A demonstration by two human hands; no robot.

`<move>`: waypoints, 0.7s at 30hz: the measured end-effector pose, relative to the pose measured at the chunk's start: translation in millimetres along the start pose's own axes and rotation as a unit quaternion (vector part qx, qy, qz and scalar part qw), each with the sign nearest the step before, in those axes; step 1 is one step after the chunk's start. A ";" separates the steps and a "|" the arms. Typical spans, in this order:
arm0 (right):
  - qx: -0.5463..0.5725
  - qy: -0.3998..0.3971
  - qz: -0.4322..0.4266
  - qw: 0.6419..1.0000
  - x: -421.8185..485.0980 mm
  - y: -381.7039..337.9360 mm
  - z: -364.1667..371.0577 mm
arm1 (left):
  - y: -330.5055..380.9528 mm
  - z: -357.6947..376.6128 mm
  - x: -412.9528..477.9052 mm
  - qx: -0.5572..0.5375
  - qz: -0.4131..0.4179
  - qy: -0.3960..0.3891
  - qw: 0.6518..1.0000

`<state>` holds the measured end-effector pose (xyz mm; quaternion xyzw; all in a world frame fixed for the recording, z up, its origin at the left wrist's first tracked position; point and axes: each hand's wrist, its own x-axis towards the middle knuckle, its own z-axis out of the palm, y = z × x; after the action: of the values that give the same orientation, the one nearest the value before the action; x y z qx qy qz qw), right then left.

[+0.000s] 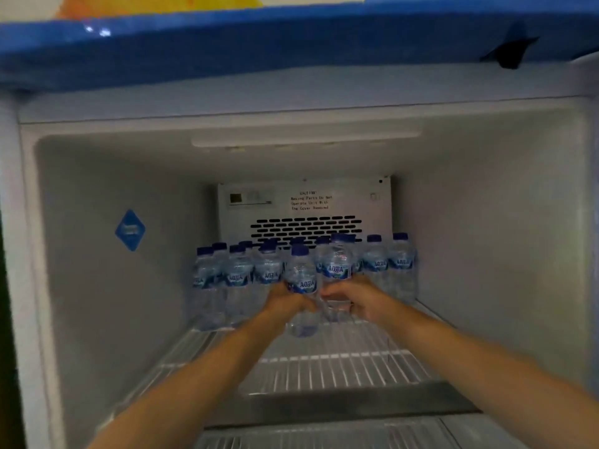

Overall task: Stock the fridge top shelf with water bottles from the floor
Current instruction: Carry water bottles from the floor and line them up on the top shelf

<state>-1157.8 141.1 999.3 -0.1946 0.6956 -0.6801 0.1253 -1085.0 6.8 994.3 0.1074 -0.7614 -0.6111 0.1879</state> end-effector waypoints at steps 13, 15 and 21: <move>-0.029 -0.072 -0.077 0.994 39.4 32.3 -12.0 | -29.4 15.7 48.9 0.031 0.034 0.002 0.999; -0.028 -0.064 -0.078 0.994 43.2 35.1 -11.9 | -31.9 17.3 41.9 0.126 0.045 0.028 0.991; -0.058 -0.036 -0.077 0.995 49.5 42.9 -13.3 | -24.9 16.0 21.4 0.296 0.102 0.062 0.948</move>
<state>-1212.2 131.1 961.7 -0.2792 0.7118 -0.6387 0.0862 -1112.6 6.9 970.5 0.1177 -0.9015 -0.3281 0.2563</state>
